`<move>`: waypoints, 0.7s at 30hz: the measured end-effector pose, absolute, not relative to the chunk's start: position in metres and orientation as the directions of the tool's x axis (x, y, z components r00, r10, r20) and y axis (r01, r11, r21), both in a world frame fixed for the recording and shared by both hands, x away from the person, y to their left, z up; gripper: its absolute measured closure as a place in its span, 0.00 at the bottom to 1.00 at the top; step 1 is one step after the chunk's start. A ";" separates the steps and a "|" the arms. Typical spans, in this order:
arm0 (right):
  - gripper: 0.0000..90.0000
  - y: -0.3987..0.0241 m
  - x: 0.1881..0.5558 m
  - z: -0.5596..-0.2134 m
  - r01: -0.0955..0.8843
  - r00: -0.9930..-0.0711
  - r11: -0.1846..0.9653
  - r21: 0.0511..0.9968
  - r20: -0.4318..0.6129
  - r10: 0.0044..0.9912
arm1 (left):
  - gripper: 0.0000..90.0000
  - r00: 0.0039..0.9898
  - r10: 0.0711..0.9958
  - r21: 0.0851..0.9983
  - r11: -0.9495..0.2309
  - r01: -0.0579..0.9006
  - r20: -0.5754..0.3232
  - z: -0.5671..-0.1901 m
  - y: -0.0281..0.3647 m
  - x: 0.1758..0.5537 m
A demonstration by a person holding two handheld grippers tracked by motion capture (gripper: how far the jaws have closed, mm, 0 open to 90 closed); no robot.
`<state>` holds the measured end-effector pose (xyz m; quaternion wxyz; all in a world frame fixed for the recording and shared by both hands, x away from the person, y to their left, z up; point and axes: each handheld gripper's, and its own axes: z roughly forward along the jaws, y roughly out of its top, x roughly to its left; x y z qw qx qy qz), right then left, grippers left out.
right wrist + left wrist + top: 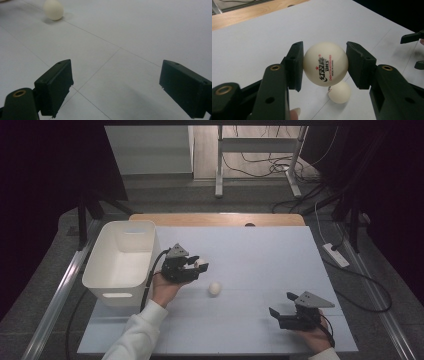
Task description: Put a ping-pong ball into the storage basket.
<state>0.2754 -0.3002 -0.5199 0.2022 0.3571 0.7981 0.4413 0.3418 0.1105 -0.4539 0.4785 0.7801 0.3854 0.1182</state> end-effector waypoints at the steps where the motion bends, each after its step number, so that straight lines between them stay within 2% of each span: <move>1: 0.13 -0.300 0.275 -0.520 0.392 -0.664 0.356 0.849 -0.007 0.748 | 0.56 0.674 0.715 0.839 -0.241 0.487 -0.186 -0.453 0.111 0.341; 21: 0.13 -0.300 0.275 -0.520 0.392 -0.663 0.356 0.849 -0.008 0.748 | 0.56 0.669 0.721 0.854 -0.224 0.470 -0.179 -0.445 0.121 0.337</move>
